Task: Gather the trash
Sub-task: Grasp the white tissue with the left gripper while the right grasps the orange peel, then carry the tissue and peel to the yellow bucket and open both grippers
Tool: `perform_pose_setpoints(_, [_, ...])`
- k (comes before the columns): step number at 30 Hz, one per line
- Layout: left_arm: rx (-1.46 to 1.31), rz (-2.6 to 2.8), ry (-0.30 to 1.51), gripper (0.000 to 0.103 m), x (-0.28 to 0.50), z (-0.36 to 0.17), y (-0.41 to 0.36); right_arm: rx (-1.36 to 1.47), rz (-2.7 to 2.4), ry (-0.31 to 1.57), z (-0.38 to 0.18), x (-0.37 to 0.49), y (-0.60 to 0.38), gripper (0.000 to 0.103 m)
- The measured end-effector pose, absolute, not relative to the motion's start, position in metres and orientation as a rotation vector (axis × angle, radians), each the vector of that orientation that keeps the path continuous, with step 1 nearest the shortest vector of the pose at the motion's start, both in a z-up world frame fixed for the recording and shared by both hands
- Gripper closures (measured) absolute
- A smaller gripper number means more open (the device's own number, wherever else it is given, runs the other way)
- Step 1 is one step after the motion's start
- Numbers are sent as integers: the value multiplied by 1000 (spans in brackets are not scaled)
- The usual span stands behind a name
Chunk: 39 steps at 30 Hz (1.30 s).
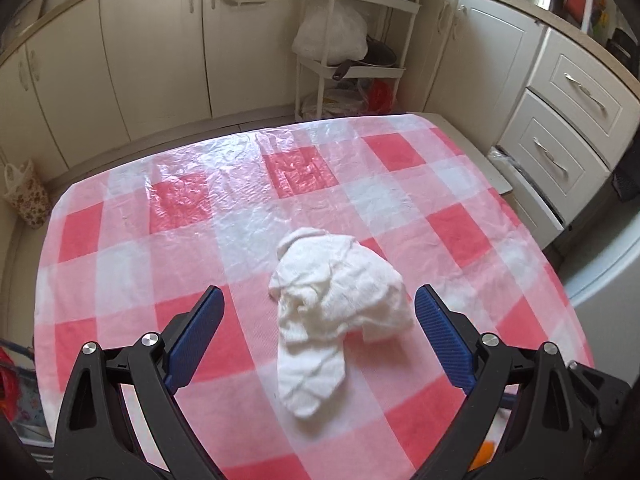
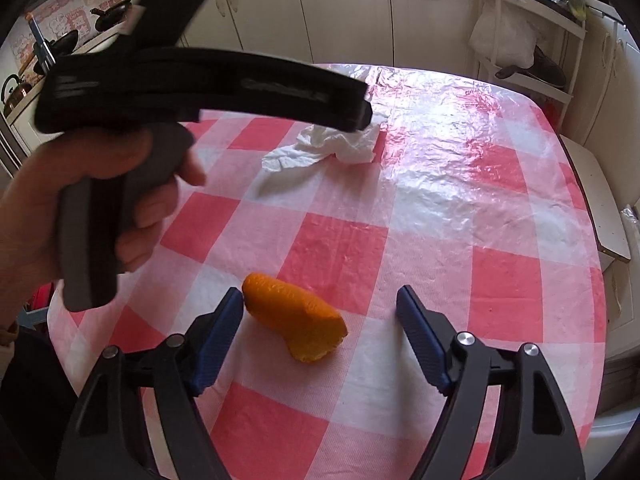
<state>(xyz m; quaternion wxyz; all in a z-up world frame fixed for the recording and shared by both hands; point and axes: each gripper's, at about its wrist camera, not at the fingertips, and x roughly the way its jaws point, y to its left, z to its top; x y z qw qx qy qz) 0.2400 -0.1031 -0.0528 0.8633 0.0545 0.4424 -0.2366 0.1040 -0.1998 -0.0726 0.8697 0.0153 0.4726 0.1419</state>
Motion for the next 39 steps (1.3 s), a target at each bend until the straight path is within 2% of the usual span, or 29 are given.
perform_pose_setpoints(1, [105,-497,930,11,244,-56,-104,34,298,985,-72,105,-199,27])
perform_pose_setpoints(3, [100,-519,943,23,248,-61,-106,22,297,979,-72,109,-195,28])
perform_pose_setpoints(5, [108,-549,982,65,250,-68,-109,-12,293,971,-72,111,-190,43])
perform_pose_setpoints(6, [126,-543,975,72,249,-68,-110,-27,291,969,-72,111,-187,58])
perform_pose_setpoints(7, [132,-555,976,85,249,-67,-110,-30,292,972,-71,112,-185,73])
perform_pose_setpoints(9, [127,-561,964,92,248,-62,-107,-13,295,980,-71,113,-188,79])
perform_pose_setpoints(12, [100,-585,951,94,245,-53,-100,19,314,997,-70,112,-192,79])
perform_pose_setpoints(15, [81,-606,948,95,240,-47,-93,60,329,1009,-69,107,-196,57])
perform_pose_setpoints(17, [70,-619,953,95,235,-46,-89,32,330,1011,-68,105,-196,57])
perform_pose_setpoints(18, [66,-626,956,95,233,-45,-86,12,324,1008,-69,102,-195,63])
perform_pose_setpoints(19, [67,-630,958,95,230,-45,-85,-6,319,1010,-69,101,-193,81])
perform_pose_setpoints(22, [51,-639,959,95,222,-42,-80,11,325,1011,-70,101,-197,87])
perform_pose_setpoints(27, [15,-672,908,95,194,-14,-72,129,315,925,-42,91,-220,88])
perform_pose_setpoints(33, [-49,-774,801,95,132,39,-80,405,267,717,19,54,-295,88])
perform_pose_setpoints(39, [-21,-928,804,95,72,59,-150,427,143,620,47,-15,-367,88])
